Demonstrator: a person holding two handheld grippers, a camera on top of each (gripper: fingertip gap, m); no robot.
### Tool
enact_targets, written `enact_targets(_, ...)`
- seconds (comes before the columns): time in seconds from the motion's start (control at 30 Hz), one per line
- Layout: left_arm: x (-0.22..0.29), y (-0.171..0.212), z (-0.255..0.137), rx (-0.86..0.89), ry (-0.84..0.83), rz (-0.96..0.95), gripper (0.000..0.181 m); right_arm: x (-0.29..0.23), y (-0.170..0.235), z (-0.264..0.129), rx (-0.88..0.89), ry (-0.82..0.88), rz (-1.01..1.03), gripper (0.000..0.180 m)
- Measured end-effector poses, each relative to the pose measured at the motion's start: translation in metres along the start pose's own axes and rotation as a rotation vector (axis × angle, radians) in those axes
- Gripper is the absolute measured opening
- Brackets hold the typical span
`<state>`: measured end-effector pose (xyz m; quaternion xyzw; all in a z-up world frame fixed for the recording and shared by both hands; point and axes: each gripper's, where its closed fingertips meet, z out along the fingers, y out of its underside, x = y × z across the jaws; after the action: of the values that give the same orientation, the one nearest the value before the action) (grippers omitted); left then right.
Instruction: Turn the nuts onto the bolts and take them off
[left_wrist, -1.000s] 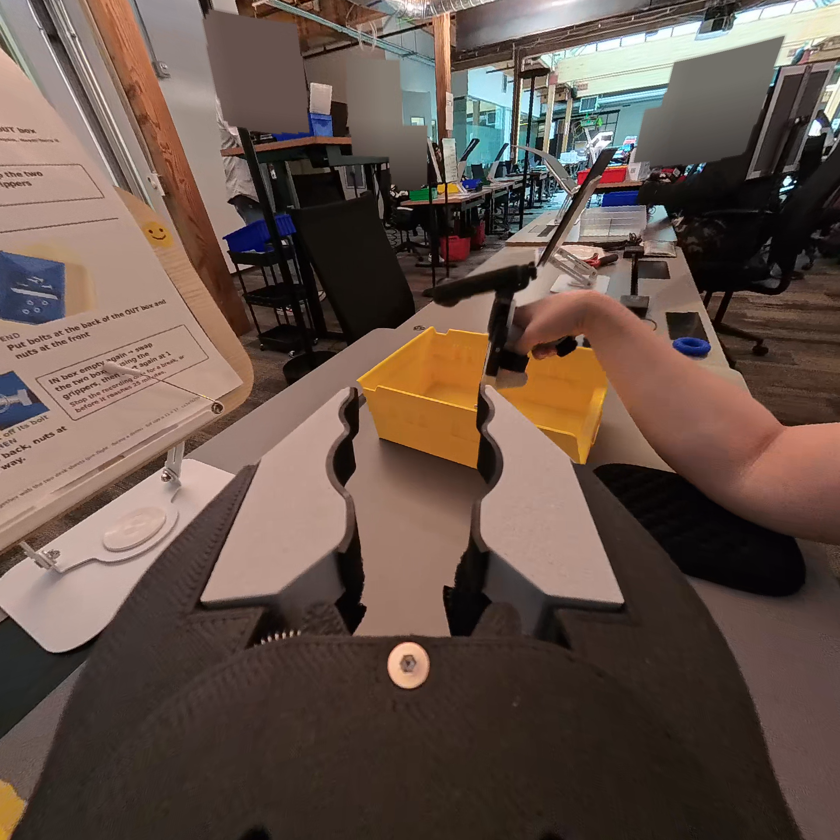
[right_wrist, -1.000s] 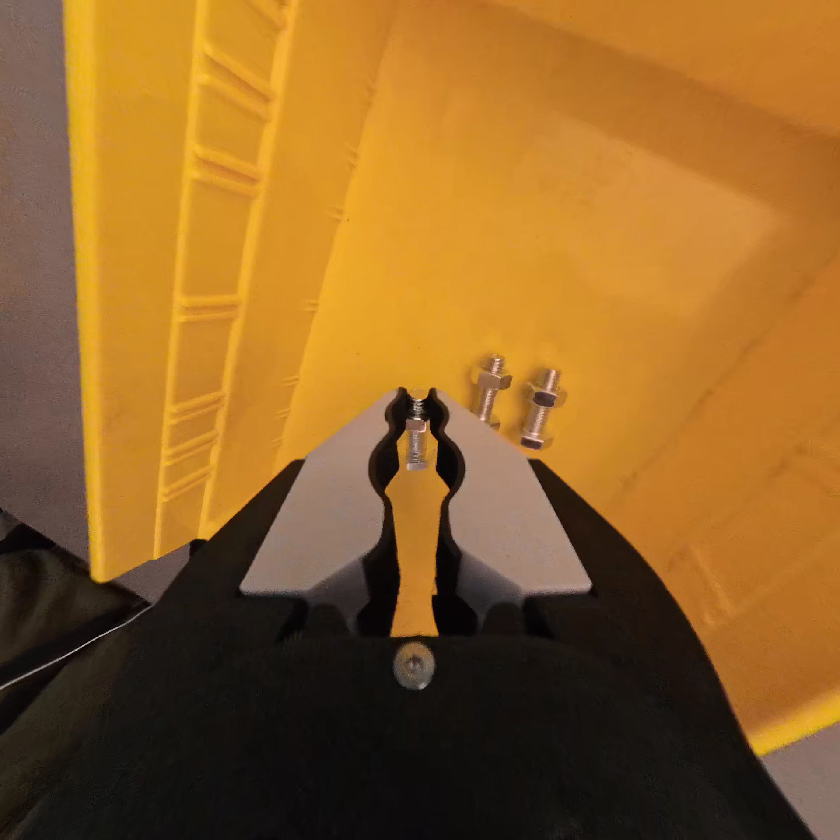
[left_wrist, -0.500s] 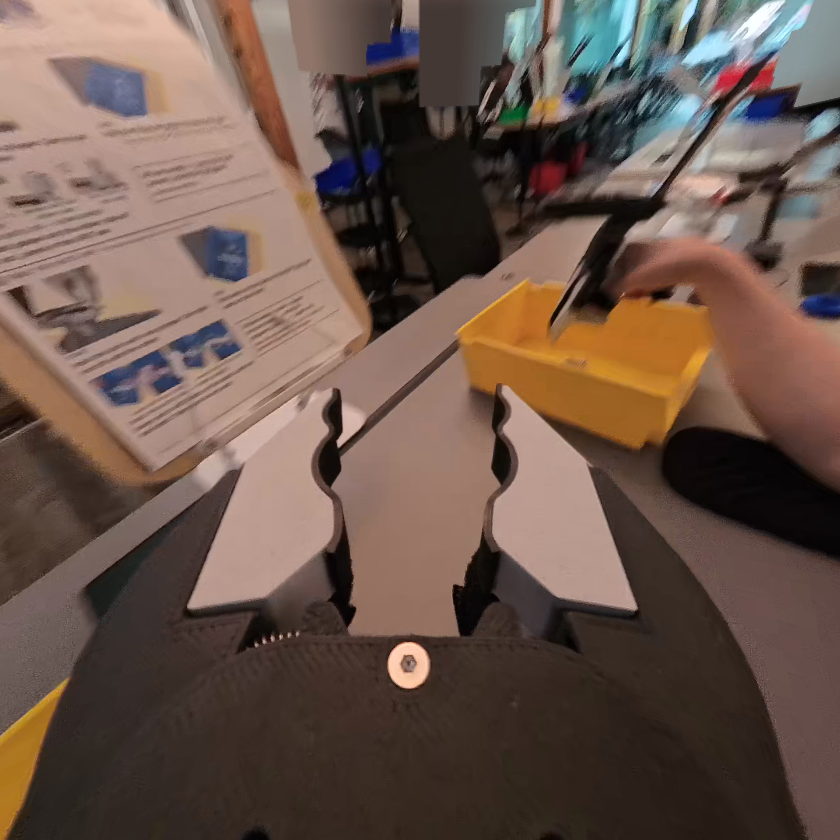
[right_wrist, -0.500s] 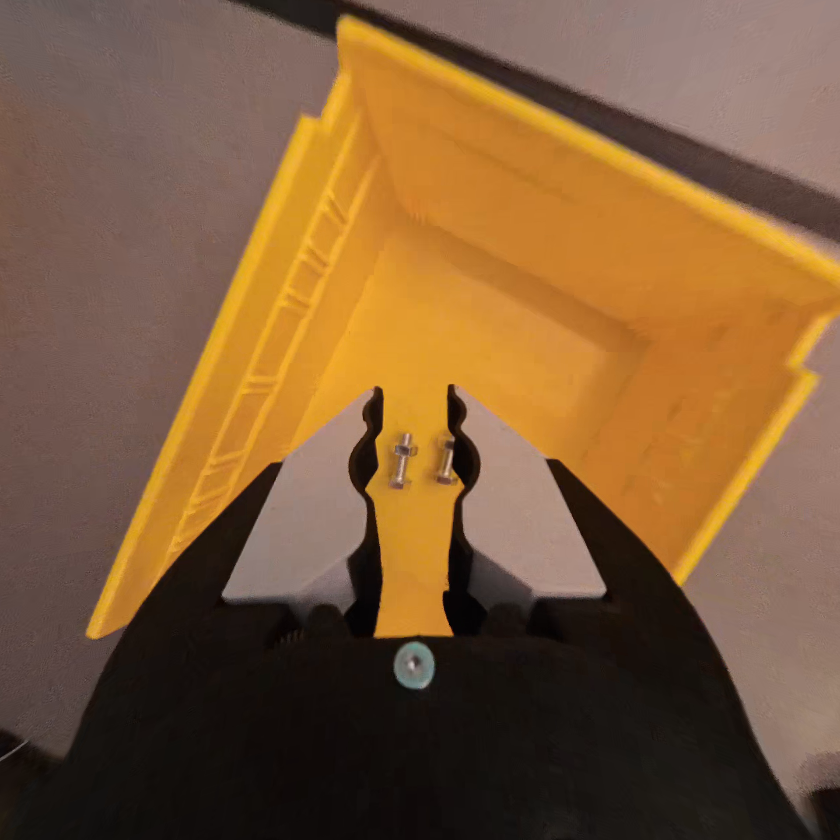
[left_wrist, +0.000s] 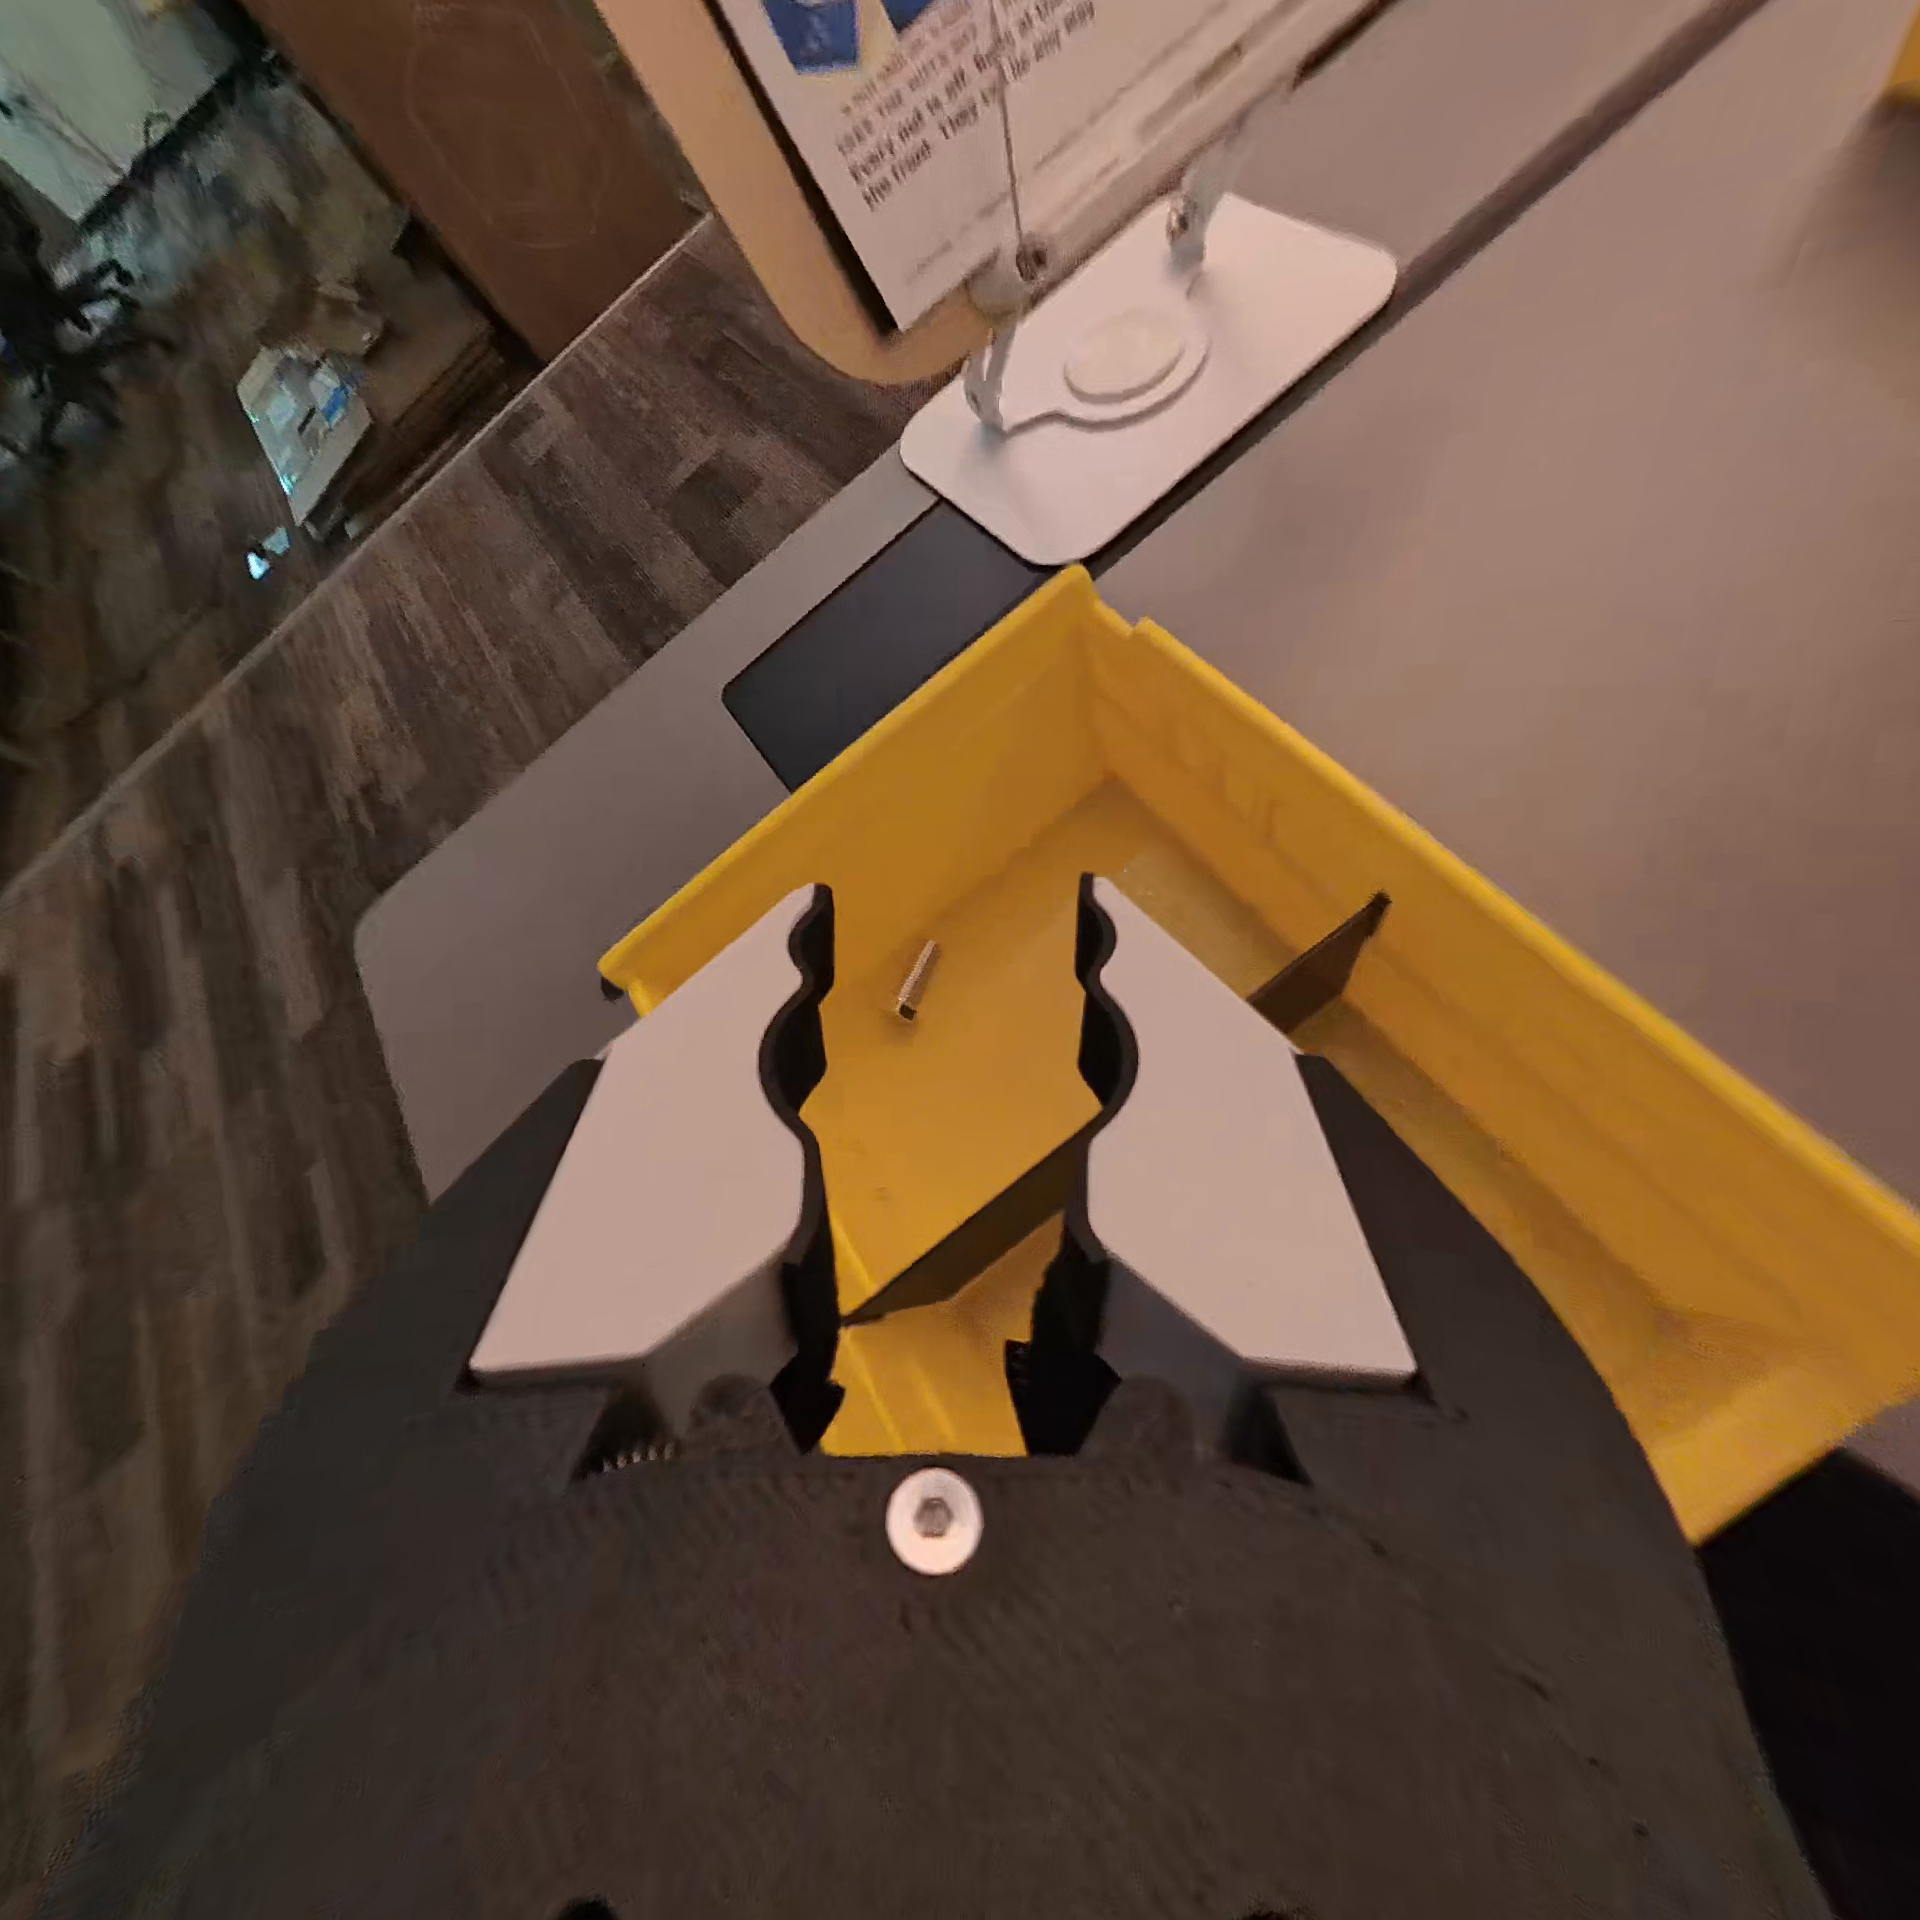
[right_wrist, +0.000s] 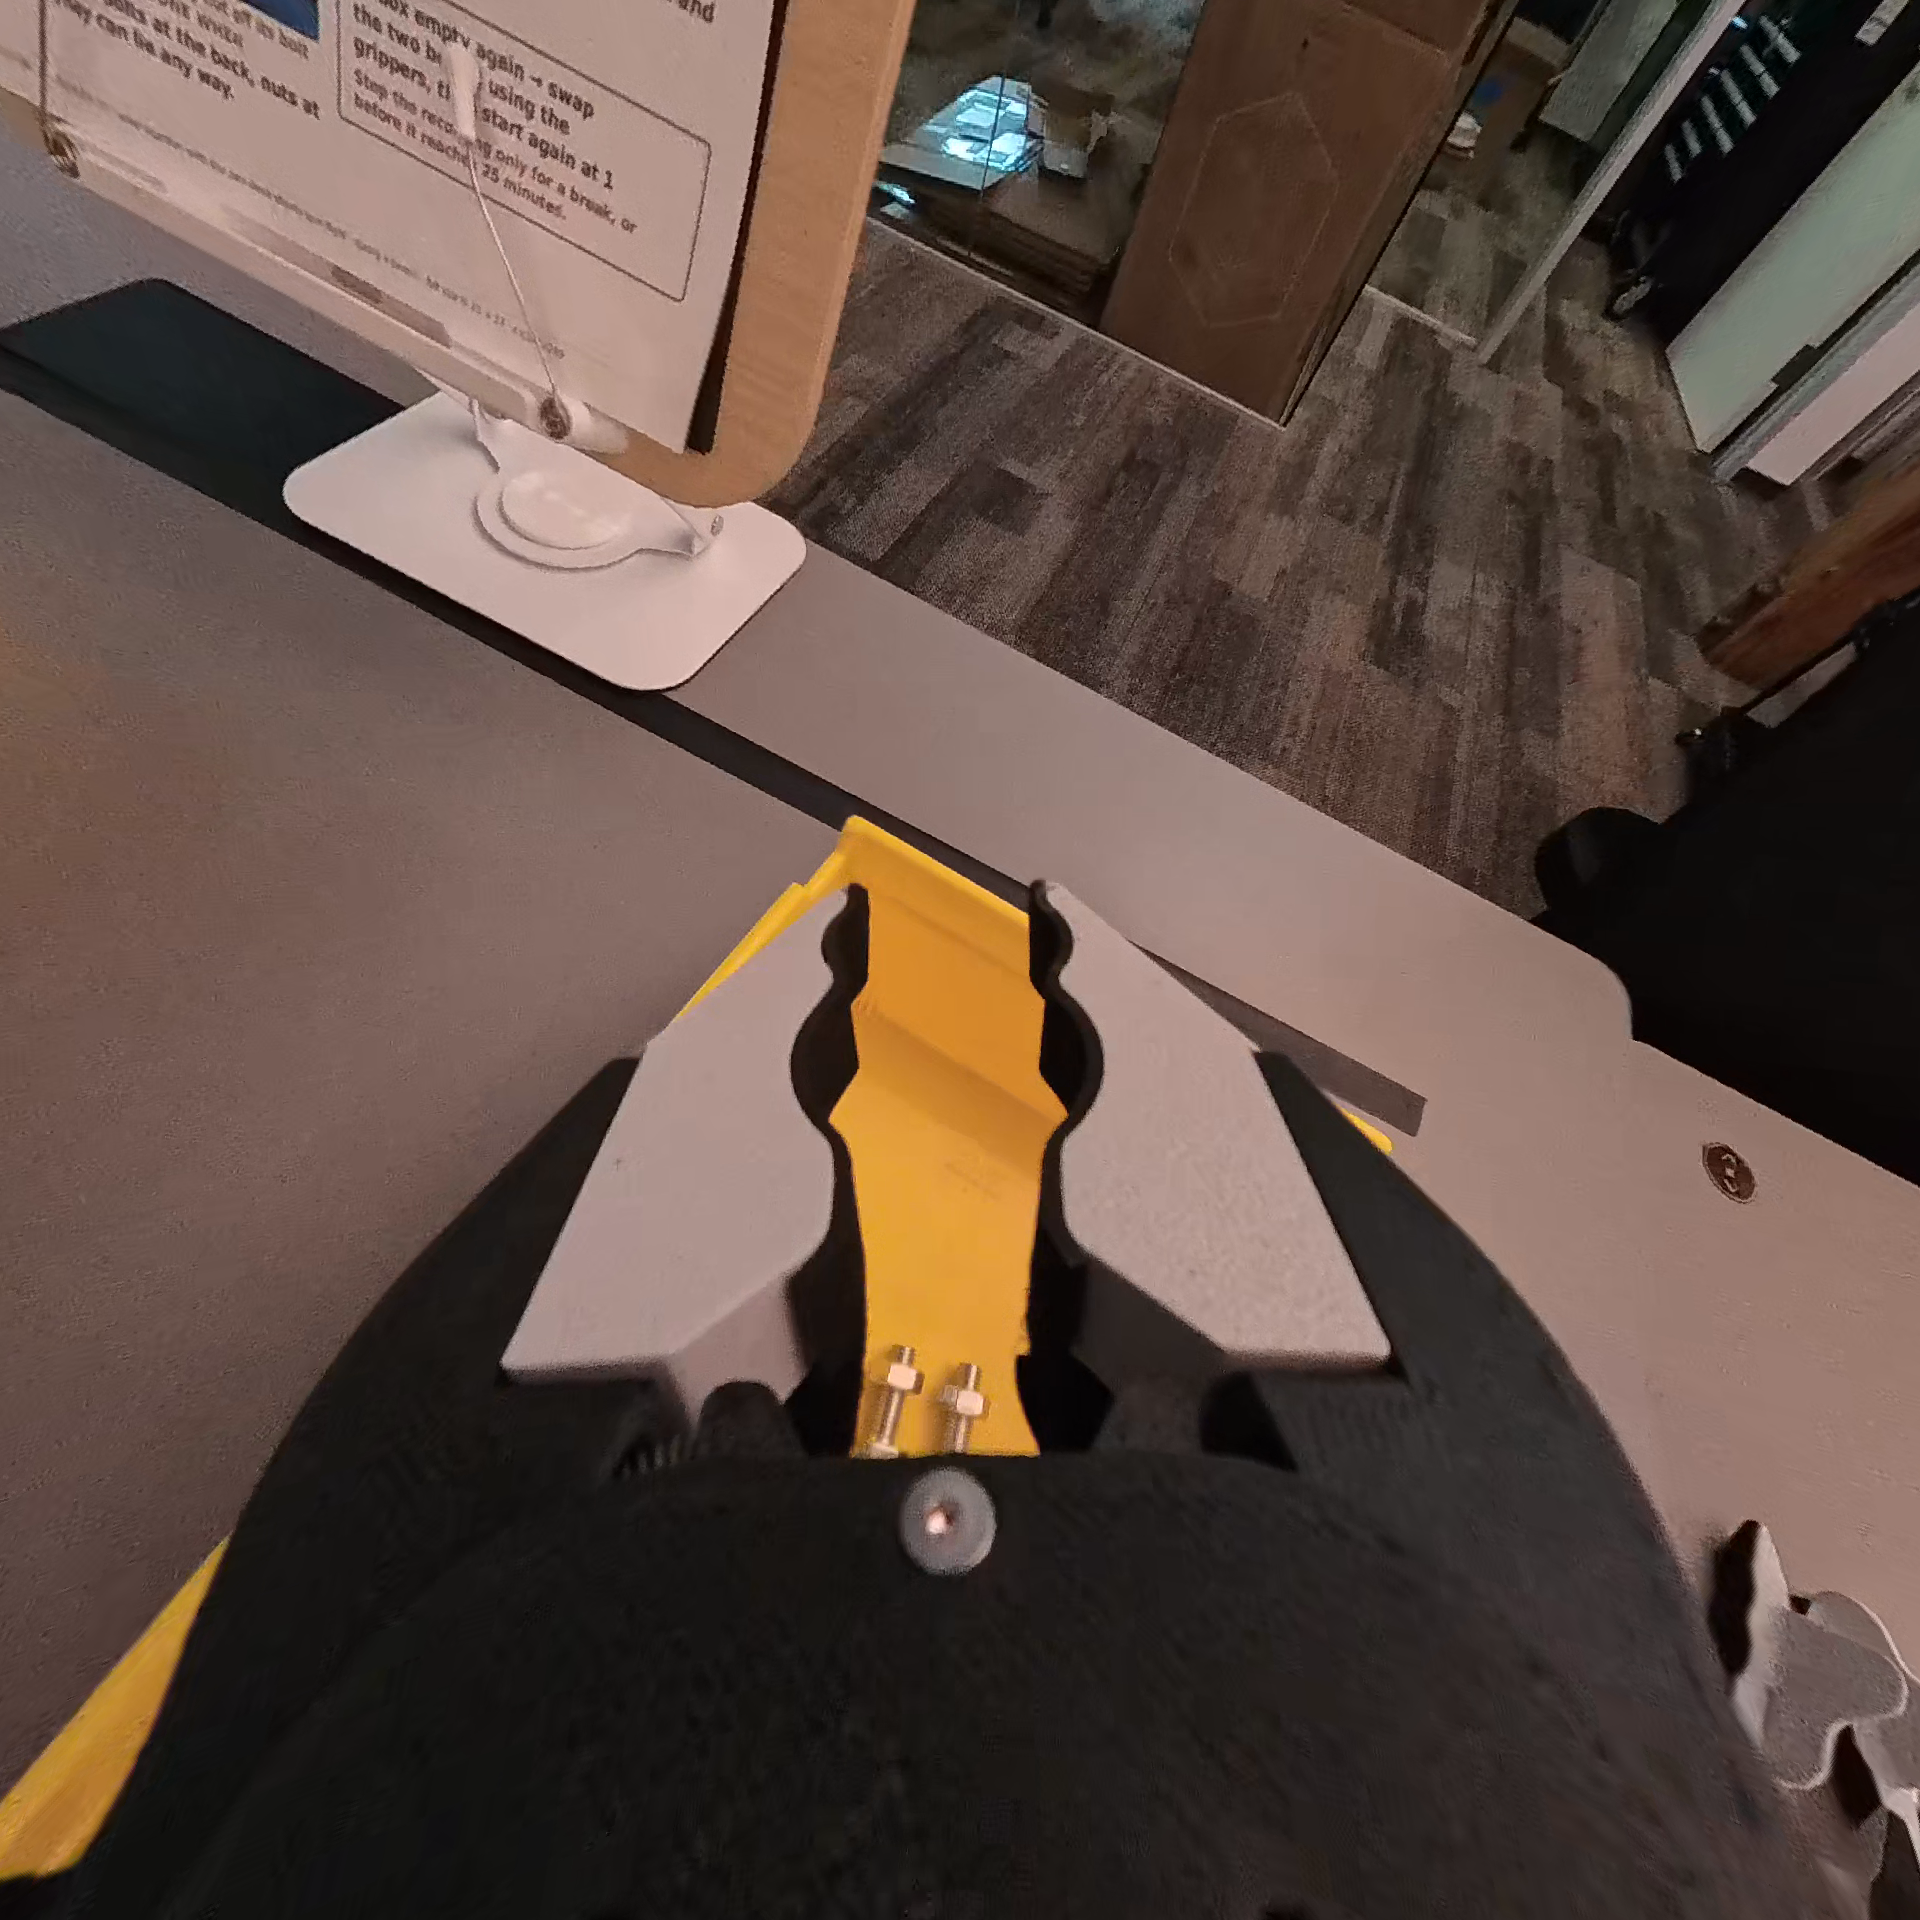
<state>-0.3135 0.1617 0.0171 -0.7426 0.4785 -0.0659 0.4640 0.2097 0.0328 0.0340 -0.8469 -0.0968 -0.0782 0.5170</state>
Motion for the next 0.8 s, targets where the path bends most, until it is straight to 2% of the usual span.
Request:
enact_targets(0.2,-0.006,0.038,0.042,-0.166,-0.023,0.114,0.047,-0.007,0.002,0.009,-0.018,0.004,-0.068,0.030)
enact_targets(0.37,-0.003,0.058,0.069,-0.230,0.042,0.157,0.044,-0.004,0.009,0.013,-0.053,0.025,-0.114,0.030)
enact_targets(0.53,-0.014,0.065,0.100,-0.340,0.115,0.459,0.039,-0.007,0.010,0.020,-0.063,0.024,-0.145,0.030)
enact_targets(0.6,-0.015,0.077,0.110,-0.412,0.166,0.566,0.043,-0.007,0.013,0.023,-0.086,0.039,-0.173,0.030)
enact_targets(0.7,-0.018,0.100,0.119,-0.551,0.240,0.650,0.044,-0.011,0.014,0.027,-0.109,0.054,-0.223,0.030)
enact_targets(0.8,-0.019,0.112,0.131,-0.602,0.300,0.699,0.038,-0.014,0.017,0.030,-0.144,0.066,-0.275,0.032)
